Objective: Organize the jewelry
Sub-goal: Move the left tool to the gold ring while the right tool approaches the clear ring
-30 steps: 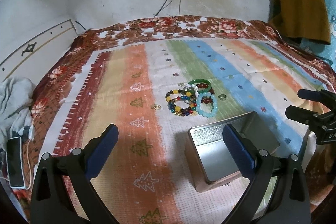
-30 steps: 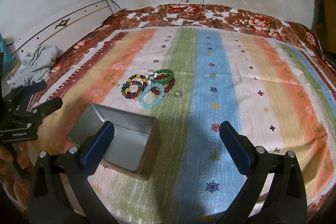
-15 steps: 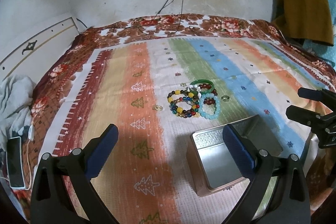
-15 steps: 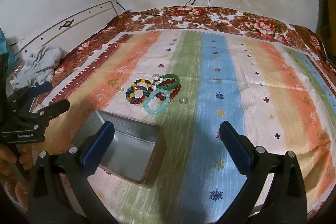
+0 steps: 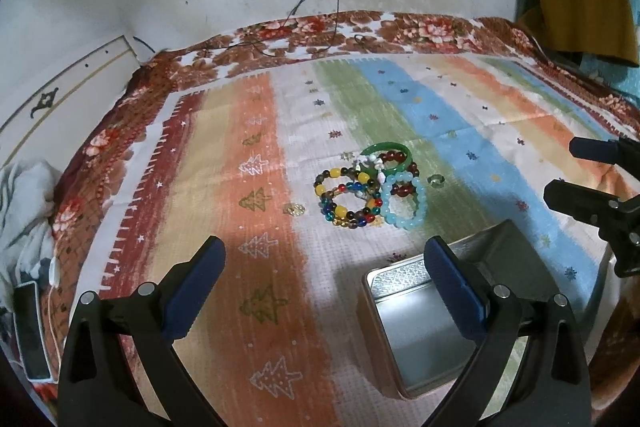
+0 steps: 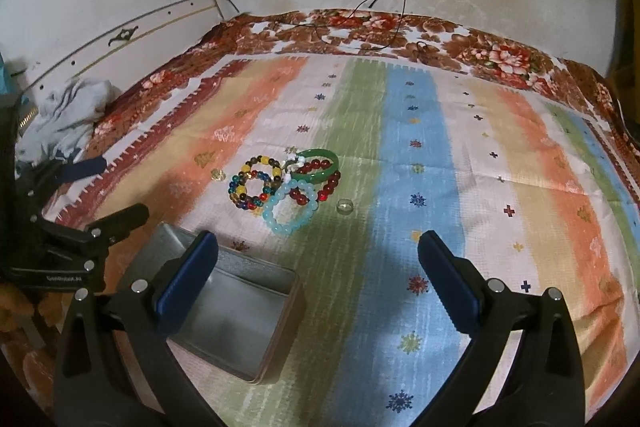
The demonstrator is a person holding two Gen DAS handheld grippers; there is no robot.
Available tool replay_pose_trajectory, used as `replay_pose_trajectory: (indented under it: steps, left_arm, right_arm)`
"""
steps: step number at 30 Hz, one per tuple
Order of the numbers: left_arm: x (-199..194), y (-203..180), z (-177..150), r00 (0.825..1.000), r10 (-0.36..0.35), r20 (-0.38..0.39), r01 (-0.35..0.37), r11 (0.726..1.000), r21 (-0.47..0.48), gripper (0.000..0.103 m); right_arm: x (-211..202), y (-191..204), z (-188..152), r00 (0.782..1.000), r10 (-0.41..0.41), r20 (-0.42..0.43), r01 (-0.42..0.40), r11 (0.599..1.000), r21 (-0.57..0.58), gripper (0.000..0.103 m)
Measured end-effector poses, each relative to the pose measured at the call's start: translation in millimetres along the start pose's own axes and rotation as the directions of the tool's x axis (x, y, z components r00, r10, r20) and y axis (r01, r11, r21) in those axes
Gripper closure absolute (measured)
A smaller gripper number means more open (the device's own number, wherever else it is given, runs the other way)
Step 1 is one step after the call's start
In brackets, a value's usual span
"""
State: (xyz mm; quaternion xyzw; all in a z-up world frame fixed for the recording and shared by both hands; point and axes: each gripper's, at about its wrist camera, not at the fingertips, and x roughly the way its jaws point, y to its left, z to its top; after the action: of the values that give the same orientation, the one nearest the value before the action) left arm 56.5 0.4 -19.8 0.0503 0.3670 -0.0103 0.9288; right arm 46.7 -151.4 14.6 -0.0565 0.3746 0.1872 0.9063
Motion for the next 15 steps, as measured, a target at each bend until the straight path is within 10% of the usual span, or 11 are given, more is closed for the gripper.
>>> replay_pose_trajectory:
  steps: [15]
  left_arm:
    - [37.3,12.9,24.2,0.998,-0.028,-0.064,0.027,1.000,-0.008,0.006]
  right_arm:
    - [32.8,-17.7,19.0,0.998,0.015,-0.057,-0.013,0.999,0.033,0.005]
